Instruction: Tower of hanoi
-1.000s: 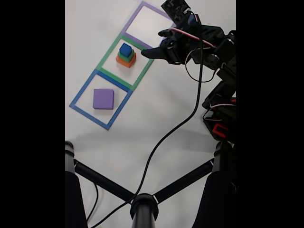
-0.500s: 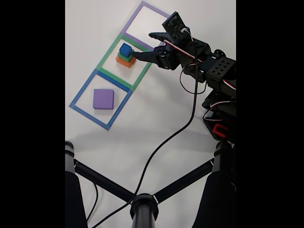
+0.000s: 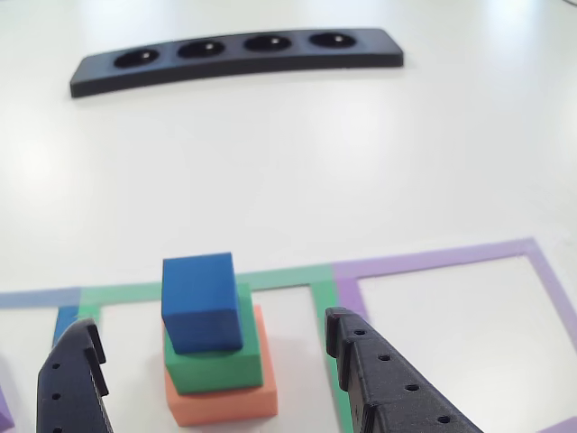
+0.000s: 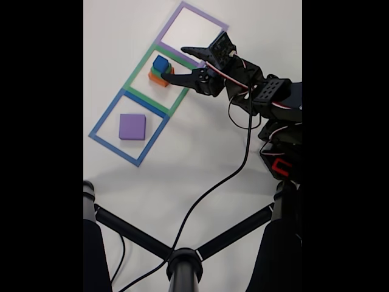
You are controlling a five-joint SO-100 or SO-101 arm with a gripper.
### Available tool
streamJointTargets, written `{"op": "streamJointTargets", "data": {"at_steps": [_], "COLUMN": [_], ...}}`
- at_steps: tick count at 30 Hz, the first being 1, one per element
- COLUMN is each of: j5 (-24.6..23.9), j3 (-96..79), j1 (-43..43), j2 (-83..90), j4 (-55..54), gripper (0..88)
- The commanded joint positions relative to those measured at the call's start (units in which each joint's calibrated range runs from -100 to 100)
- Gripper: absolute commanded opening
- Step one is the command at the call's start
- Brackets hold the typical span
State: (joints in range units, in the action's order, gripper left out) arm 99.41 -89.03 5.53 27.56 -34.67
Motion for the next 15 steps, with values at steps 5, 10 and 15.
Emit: {"op": "streamJointTargets", "data": {"at_steps": [5,10,15], "j5": [0.6,0.6,0.6], "j3": [5.6,8.2,10.8], "j1": [-2.2,-2.7,-2.7], "j2": [-11.5,-16.9,-21.5], "j4": [-10.1,-13.9,-16.4], "gripper": [27.2,27.1,26.8]}}
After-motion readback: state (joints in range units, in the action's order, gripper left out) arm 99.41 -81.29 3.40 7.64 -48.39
